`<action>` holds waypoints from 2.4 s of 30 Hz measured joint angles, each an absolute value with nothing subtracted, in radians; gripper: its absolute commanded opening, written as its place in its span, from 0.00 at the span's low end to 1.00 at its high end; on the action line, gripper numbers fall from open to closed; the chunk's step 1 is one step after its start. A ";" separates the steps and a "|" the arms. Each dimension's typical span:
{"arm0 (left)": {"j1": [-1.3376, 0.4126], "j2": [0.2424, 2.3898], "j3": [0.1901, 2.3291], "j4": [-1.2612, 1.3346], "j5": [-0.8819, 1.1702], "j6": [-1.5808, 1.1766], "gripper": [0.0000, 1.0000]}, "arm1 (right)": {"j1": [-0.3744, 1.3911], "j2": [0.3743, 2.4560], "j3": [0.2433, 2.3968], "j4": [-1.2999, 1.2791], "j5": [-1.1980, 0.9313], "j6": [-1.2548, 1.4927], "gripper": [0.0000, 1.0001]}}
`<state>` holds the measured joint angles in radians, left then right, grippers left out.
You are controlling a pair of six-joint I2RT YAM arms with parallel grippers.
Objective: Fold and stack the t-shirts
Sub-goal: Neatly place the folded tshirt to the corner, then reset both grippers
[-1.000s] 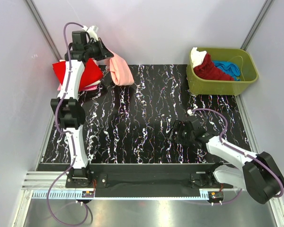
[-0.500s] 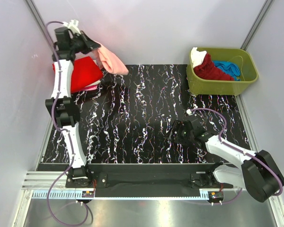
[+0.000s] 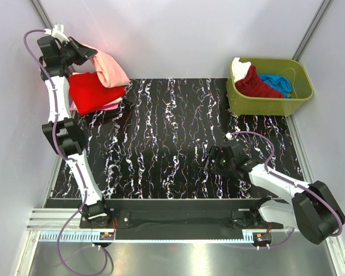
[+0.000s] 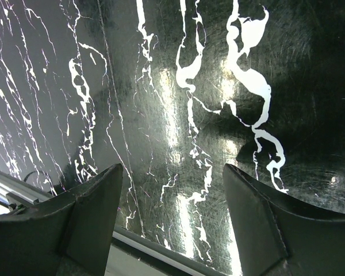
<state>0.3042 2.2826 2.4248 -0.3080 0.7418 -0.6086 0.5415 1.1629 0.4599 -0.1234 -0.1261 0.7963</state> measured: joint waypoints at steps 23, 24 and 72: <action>0.482 2.271 2.223 -0.377 0.808 -0.519 0.02 | 0.534 1.197 0.467 -0.116 -0.154 0.785 0.77; 0.486 2.271 2.223 -0.384 0.803 -0.513 0.02 | 0.533 1.197 0.467 -0.116 -0.156 0.785 0.77; 0.310 2.045 2.092 -0.739 -0.220 -0.279 0.99 | 0.462 1.245 0.467 -0.048 -0.255 0.781 0.73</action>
